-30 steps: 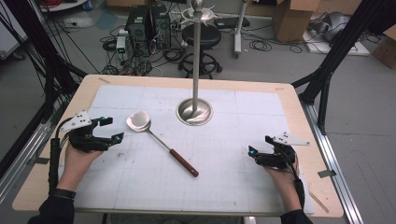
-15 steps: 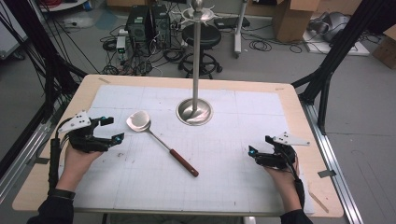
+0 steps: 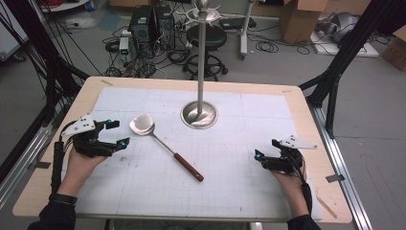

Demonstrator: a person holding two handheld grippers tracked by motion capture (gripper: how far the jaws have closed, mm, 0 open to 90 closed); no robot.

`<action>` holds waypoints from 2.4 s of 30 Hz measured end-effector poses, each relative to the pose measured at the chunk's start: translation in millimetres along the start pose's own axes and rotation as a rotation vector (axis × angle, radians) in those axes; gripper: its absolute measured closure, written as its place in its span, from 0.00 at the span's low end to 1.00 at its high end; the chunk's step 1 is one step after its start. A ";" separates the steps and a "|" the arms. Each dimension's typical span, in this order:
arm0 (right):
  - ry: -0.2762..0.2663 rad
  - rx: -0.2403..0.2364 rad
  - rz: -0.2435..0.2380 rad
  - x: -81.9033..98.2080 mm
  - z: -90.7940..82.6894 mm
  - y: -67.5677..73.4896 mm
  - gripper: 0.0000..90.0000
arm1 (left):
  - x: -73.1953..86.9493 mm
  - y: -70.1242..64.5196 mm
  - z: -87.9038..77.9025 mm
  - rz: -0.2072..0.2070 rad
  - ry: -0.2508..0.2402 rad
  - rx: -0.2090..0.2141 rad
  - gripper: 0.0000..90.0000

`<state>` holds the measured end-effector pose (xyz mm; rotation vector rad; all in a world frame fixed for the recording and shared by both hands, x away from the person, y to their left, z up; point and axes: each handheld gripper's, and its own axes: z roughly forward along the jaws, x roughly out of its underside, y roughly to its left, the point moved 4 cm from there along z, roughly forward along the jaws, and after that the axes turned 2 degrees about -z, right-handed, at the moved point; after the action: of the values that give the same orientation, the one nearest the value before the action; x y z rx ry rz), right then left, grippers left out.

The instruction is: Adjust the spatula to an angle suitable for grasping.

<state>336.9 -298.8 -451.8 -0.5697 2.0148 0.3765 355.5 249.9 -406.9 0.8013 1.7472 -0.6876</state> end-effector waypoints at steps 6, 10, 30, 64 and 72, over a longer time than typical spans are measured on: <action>0.003 -0.002 0.001 0.3 0.1 0.2 0.16 | -1.4 -3.5 4.9 0.022 0.008 0.022 0.20; 0.002 -0.001 0.004 0.1 0.4 0.3 0.16 | -3.1 -5.0 6.9 0.034 0.002 0.031 0.19; -0.013 0.002 0.014 -2.9 1.7 -1.3 0.17 | -14.7 -14.8 32.1 0.066 0.055 0.112 0.15; -0.008 -0.002 0.006 -2.7 2.5 0.3 0.17 | -36.1 -21.2 60.8 0.124 0.143 0.143 0.16; -0.007 -0.003 0.004 -2.7 2.3 0.3 0.17 | -33.9 -23.2 70.9 0.143 0.185 0.155 0.16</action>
<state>339.6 -296.8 -450.5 -0.5653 2.0090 0.3836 385.5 174.9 -393.4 1.1157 1.7956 -0.6756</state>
